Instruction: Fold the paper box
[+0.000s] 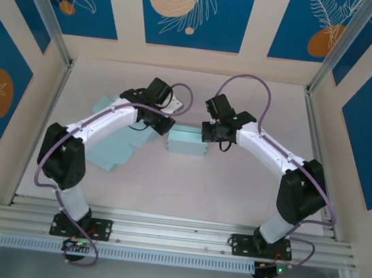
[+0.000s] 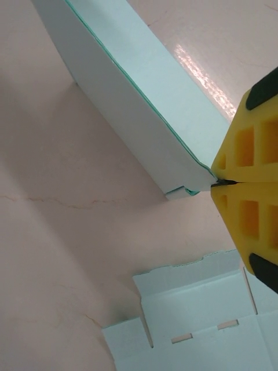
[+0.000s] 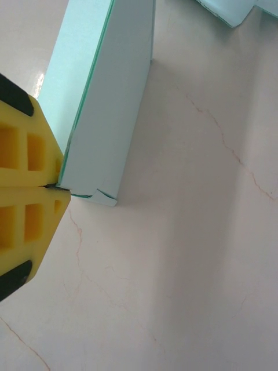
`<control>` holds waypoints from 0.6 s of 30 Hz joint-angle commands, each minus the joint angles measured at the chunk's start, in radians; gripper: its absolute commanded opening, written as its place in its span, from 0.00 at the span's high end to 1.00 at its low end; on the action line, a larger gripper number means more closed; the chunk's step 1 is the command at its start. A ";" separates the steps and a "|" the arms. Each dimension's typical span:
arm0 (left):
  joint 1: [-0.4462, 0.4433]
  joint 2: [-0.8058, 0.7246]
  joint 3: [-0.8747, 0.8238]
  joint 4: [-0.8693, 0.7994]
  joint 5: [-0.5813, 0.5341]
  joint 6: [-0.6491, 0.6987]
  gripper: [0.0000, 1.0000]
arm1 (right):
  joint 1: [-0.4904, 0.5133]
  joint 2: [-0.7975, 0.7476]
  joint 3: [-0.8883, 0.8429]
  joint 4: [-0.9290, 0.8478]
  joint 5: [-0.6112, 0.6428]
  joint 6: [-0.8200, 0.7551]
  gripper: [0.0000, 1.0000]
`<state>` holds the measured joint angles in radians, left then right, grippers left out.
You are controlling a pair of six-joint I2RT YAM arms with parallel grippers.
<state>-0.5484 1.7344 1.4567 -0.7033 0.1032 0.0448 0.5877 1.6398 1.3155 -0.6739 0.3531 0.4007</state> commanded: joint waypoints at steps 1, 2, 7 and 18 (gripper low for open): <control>0.005 -0.036 -0.043 0.061 0.064 -0.096 0.97 | 0.021 0.032 0.004 -0.039 -0.003 0.009 1.00; 0.005 -0.042 -0.054 0.070 0.068 -0.114 0.97 | 0.024 0.035 0.005 -0.038 -0.001 0.009 1.00; 0.006 -0.067 -0.098 0.127 0.113 -0.194 0.96 | 0.038 0.052 0.016 -0.038 0.001 0.011 1.00; 0.014 -0.111 -0.132 0.144 0.139 -0.369 0.85 | 0.052 0.046 0.020 -0.049 0.015 0.029 1.00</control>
<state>-0.5385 1.6630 1.3357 -0.5831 0.1761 -0.2569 0.6147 1.6600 1.3354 -0.6823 0.4126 0.4103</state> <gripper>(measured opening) 0.149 0.057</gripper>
